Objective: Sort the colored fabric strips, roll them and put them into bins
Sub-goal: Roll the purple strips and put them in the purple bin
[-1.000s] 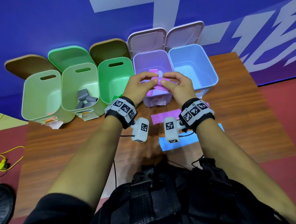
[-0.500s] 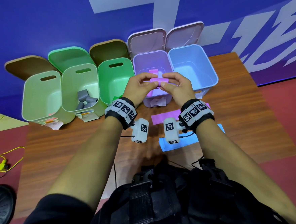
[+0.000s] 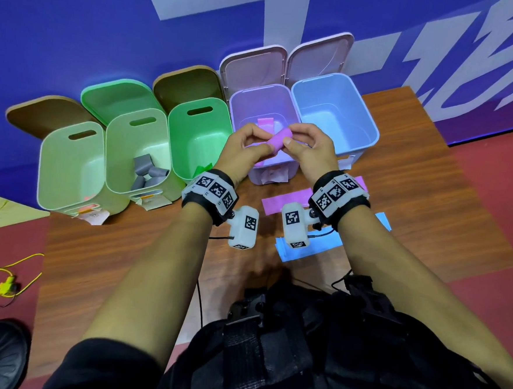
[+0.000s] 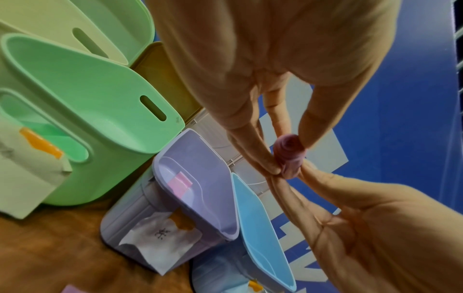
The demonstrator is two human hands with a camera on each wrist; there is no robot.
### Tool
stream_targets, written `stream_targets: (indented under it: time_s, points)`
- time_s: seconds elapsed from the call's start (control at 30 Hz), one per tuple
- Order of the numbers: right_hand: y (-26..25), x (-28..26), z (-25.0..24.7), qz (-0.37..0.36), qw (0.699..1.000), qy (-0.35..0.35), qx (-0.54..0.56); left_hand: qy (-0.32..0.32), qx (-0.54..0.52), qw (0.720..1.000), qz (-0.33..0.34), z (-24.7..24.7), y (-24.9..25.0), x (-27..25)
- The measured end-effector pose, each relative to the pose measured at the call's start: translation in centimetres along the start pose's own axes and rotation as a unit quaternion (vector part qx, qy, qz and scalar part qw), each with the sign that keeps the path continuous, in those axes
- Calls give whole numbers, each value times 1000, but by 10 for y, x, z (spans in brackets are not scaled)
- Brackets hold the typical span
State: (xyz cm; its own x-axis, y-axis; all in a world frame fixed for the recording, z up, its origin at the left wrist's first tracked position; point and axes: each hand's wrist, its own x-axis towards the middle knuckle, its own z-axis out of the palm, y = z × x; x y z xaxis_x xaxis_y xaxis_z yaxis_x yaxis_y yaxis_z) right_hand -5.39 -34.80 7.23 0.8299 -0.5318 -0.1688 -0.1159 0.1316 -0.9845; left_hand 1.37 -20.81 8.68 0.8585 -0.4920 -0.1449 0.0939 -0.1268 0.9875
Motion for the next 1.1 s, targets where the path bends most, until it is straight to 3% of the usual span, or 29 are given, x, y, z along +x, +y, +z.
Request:
stream_targets:
  time_s: [0.23, 0.43, 0.93, 1.1]
  points:
    - [7, 5, -2, 60, 996, 2, 66, -12, 14, 1000, 3, 2, -8, 9]
    - [11, 10, -6, 72, 996, 14, 57, 4, 34, 999, 6, -2, -20, 18]
    - [28, 38, -4, 163, 986, 1, 30, 32, 6, 997, -76, -6, -60, 47]
    - [36, 51, 3, 153, 988, 3, -3, 45, 12, 996, -80, -13, -69, 56]
